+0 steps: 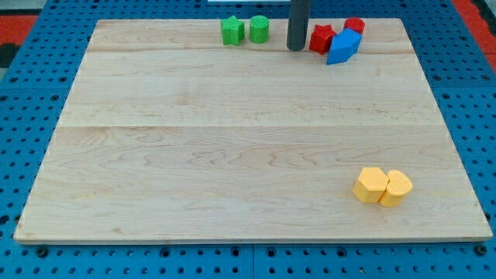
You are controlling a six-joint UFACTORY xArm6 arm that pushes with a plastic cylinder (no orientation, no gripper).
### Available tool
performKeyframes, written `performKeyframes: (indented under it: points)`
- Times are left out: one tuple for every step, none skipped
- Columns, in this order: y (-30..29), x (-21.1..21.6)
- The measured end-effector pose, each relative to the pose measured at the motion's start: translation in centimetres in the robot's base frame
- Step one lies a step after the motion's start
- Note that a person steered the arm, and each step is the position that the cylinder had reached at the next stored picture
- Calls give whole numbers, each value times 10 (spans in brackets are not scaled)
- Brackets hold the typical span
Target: Move green blocks to the bottom center of the board
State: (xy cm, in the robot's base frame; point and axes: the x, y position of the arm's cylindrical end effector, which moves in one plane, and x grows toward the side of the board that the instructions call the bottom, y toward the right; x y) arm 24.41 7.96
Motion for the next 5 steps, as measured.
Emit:
performKeyframes:
  points:
    - [-23,-37]
    - [-80,-39]
    - [-152,-5]
    - [-188,7]
    - [-169,-8]
